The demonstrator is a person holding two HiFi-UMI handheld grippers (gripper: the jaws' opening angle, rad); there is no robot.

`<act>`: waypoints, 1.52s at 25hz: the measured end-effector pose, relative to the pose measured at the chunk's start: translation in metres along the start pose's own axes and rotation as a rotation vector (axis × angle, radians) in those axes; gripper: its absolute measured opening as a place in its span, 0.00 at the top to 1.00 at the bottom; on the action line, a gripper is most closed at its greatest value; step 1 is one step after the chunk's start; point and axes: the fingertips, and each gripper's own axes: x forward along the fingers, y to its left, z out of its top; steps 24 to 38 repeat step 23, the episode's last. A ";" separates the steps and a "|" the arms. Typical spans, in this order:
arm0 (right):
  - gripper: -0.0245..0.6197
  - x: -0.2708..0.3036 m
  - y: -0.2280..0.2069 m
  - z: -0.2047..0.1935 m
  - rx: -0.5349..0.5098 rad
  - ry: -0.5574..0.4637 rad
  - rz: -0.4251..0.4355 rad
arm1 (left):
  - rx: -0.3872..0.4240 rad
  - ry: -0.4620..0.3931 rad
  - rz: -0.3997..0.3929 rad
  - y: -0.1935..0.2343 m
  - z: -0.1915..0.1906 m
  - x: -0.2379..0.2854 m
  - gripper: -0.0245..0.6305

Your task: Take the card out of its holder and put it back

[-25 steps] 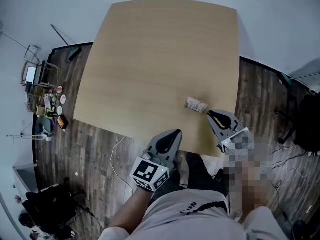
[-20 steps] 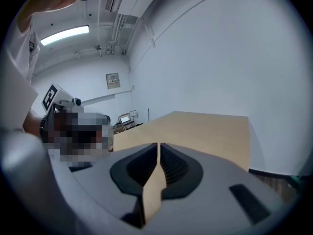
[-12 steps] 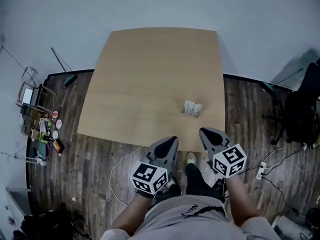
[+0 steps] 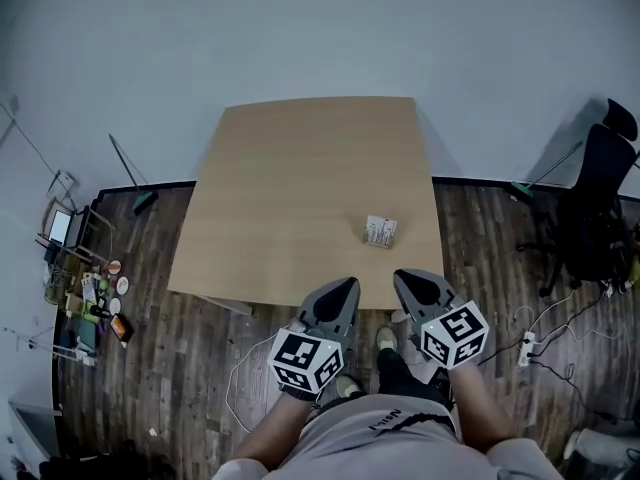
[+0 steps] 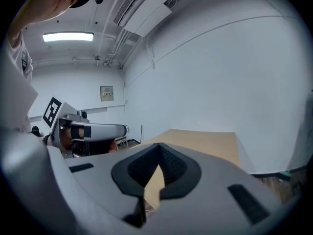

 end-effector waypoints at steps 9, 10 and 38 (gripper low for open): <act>0.94 -0.014 0.025 0.012 -0.026 -0.035 0.007 | 0.030 -0.030 -0.006 -0.016 0.007 -0.016 0.94; 0.94 -0.013 0.028 0.012 -0.027 -0.035 0.009 | 0.032 -0.032 -0.004 -0.015 0.008 -0.018 0.94; 0.94 -0.006 0.030 0.016 -0.053 -0.046 0.014 | 0.052 -0.042 -0.004 -0.010 0.013 -0.016 0.94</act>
